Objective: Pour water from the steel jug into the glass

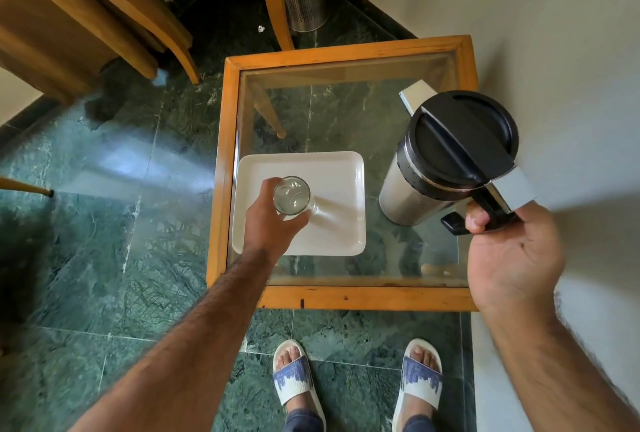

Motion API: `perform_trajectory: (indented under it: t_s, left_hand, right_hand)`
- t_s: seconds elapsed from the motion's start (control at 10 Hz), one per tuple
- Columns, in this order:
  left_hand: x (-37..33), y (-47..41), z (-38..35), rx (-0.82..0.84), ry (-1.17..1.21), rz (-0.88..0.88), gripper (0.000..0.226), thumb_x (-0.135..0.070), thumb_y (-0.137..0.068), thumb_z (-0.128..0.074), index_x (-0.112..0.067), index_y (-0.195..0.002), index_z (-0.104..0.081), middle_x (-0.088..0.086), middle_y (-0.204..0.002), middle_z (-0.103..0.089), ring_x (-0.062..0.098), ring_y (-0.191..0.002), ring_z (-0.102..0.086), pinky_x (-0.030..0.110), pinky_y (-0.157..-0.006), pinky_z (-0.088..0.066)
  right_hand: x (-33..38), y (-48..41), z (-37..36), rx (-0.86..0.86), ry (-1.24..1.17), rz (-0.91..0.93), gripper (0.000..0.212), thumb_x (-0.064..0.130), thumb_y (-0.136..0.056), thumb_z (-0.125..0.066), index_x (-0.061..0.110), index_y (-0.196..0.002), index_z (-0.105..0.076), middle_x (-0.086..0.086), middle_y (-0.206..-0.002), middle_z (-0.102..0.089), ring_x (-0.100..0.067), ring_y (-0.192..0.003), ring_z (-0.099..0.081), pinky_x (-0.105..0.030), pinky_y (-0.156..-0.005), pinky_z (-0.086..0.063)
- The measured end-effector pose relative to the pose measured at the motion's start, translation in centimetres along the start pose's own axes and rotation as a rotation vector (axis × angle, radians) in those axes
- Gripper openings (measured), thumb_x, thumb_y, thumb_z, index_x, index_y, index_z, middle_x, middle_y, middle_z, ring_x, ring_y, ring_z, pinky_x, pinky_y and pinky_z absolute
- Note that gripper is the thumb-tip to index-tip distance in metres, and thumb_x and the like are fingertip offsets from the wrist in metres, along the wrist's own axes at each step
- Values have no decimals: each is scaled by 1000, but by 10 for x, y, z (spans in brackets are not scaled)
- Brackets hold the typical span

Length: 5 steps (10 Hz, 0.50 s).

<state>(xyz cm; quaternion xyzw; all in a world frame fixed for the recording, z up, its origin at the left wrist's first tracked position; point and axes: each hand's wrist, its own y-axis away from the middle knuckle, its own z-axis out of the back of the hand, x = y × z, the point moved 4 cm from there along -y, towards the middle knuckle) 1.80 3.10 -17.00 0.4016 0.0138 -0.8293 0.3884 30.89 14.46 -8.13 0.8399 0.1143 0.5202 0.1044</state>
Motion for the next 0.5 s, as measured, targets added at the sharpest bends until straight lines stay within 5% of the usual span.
perform_trajectory:
  t_s: [0.2,0.3,0.4,0.5]
  left_hand:
    - [-8,4,-2,77,-83,30,74,-31,-81,-86,-19,-139,-41,2,-120,-64,21,-100,-60,26,-76,-49]
    - [-22,13,4,130,-195,-5,99,-43,-85,-80,-12,-159,-22,12,-157,-43,30,-139,-47,35,-107,-45]
    - [-44,23,22,47,-364,-177,108,-63,-90,-63,-5,-163,-9,13,-172,-16,28,-158,-16,39,-128,-20]
    - [-81,37,49,-35,-524,-396,100,-72,-96,-38,-6,-164,-6,11,-174,-6,25,-161,-2,45,-130,-11]
  right_hand:
    - [-1,1,3,-32,38,14,42,15,-91,-38,23,-63,-68,7,-59,-54,-16,-58,-41,-30,-61,-33]
    - [5,4,1,-56,90,-6,29,24,-93,-39,20,-75,-61,7,-60,-55,-15,-61,-46,-30,-63,-37]
    - [28,3,-4,-60,249,147,26,38,-101,-38,23,-100,-59,21,-81,-68,-5,-78,-60,-29,-72,-49]
    - [75,8,-34,111,877,485,62,50,-104,-40,11,-151,-43,8,-154,-51,-14,-142,-47,-43,-116,-40]
